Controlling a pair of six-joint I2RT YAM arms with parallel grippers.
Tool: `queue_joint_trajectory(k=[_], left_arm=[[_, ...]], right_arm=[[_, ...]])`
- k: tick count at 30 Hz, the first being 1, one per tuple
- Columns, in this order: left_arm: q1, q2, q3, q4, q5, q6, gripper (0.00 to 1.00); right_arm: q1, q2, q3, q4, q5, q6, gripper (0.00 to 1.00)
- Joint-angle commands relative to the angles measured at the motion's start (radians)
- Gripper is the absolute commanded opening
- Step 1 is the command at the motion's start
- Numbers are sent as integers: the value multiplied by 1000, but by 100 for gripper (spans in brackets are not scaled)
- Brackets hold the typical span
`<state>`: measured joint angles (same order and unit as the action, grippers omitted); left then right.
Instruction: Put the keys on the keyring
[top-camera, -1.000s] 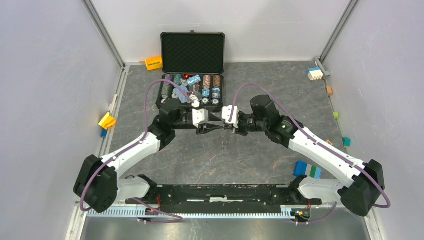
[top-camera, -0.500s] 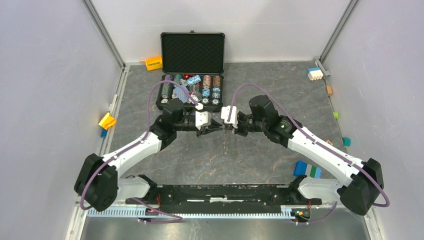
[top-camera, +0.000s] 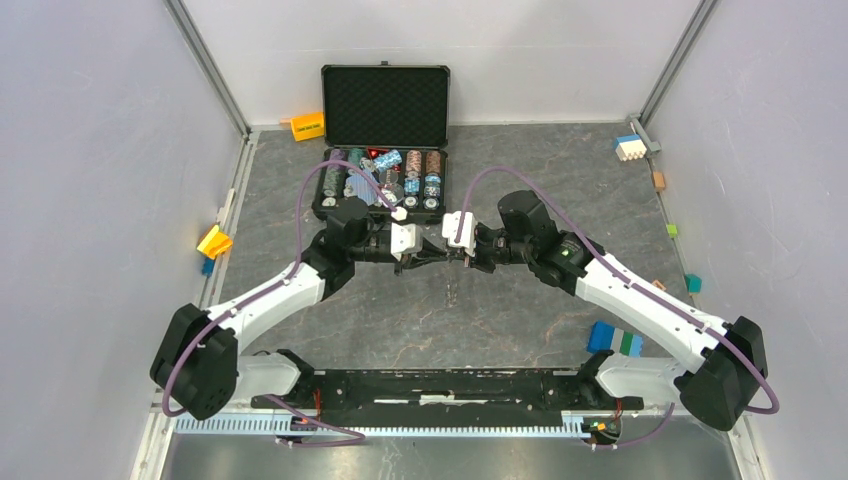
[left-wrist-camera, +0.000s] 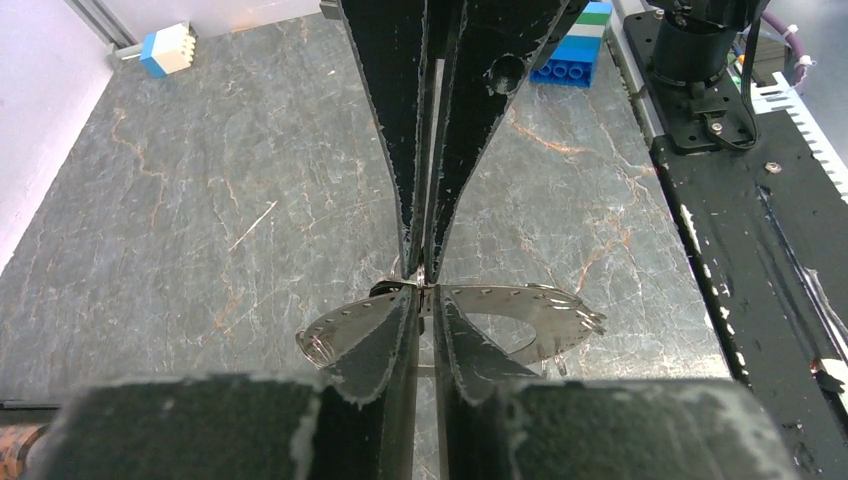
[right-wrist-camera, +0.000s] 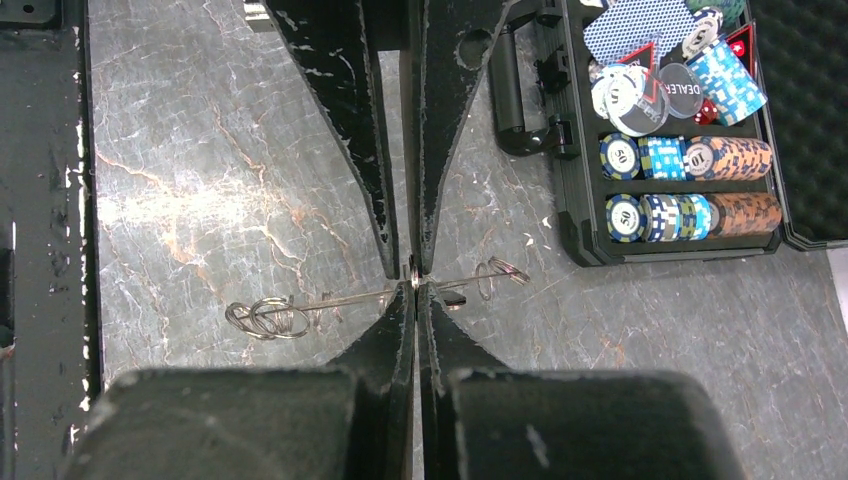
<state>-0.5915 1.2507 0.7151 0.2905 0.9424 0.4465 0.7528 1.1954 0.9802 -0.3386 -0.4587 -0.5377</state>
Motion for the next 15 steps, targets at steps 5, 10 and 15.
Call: queue_joint_trajectory(k=[5,10,15], left_arm=[[-10,17,33,46,21,-25,6],[-10,1,22,67,14,-43,2],[16,-23,-64,274,43,-165,2]], right_arm=[[6,-1,41,39,-12,14,0],[6,-2,37,36,-11,12,9],[-29,-70,-27,76,-37,16,36]])
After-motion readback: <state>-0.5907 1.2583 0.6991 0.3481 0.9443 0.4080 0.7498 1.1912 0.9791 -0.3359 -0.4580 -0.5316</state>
